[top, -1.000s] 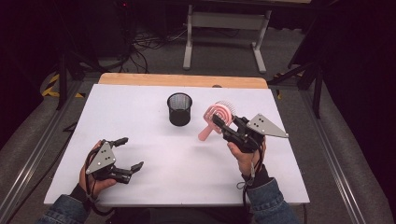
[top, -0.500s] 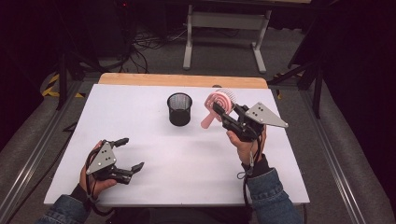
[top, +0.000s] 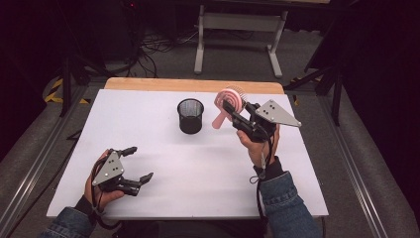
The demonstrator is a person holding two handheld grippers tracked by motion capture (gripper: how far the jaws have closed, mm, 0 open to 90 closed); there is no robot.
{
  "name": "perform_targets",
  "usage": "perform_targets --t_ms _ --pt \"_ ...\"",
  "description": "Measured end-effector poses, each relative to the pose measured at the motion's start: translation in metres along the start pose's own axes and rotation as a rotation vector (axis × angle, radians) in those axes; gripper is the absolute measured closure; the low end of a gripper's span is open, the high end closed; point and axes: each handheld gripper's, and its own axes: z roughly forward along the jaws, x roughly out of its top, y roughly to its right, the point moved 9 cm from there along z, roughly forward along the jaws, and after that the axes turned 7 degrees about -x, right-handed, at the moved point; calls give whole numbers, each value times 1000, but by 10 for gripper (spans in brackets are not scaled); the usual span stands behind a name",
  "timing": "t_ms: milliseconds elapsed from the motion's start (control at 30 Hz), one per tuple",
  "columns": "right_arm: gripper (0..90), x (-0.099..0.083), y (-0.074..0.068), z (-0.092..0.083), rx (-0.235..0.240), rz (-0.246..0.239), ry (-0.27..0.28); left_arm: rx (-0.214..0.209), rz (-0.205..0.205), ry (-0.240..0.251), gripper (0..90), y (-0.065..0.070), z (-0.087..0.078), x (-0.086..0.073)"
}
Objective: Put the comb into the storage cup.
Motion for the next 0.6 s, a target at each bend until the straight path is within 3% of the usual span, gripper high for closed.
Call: perform_targets --t_ms 400,600 --pt "630 12 -4 11 -13 -27 12 6 -2 12 53 -1 -1 1" --pt "630 18 -4 19 -16 -16 23 1 1 8 53 -1 1 1"
